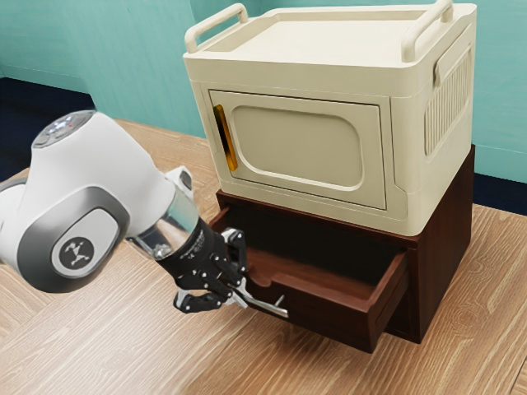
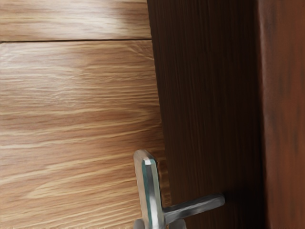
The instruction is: Pull the drawer handle with one arm to open the drawer
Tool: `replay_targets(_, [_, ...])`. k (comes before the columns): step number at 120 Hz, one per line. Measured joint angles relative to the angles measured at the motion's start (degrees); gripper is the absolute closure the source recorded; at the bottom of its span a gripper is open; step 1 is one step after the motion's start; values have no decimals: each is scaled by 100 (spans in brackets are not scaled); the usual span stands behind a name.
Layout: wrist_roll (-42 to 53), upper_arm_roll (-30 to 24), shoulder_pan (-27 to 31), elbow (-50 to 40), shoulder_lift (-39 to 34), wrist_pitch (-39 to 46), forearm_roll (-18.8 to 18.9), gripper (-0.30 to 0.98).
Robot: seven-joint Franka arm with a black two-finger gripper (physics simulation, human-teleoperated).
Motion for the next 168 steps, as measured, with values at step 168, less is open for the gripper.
replay_targets(168, [-15, -177, 11, -810, -1157, 114, 20, 42])
